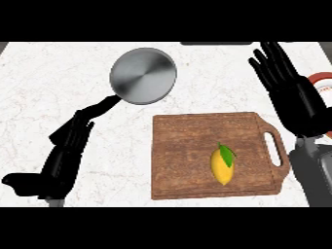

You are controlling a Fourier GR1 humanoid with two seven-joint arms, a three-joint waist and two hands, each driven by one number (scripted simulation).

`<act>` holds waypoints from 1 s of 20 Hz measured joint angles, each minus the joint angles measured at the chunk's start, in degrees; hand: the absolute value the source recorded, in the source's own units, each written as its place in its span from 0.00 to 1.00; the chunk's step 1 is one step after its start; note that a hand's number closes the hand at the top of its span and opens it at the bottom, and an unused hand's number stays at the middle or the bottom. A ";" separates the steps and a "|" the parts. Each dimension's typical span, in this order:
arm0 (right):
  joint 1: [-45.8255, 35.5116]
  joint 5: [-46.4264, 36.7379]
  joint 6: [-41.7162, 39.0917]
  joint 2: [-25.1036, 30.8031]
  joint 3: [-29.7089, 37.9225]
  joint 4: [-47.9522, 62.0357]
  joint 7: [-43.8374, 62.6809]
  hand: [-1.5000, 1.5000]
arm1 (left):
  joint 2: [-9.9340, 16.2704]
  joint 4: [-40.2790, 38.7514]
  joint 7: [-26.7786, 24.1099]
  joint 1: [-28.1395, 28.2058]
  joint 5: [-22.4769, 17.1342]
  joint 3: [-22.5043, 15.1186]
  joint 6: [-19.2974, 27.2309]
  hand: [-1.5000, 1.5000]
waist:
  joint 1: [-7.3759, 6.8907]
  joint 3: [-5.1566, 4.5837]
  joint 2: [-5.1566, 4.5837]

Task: Pick the lemon from the cutting board and place it in the pan

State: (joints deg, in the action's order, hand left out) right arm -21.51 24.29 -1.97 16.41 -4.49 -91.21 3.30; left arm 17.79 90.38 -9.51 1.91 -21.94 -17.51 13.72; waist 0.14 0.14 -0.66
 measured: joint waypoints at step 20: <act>23.59 -20.20 13.19 -3.24 -4.10 -13.31 -15.70 0.00 | 15.79 -14.61 19.23 -5.49 8.13 8.86 4.09 0.50 | 1.49 -0.12 0.77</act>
State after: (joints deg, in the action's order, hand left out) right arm 2.08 4.10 11.23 13.17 -8.58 -104.52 -12.40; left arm 33.58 75.77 9.71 -3.59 -13.81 -8.65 17.81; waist 1.64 0.01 0.12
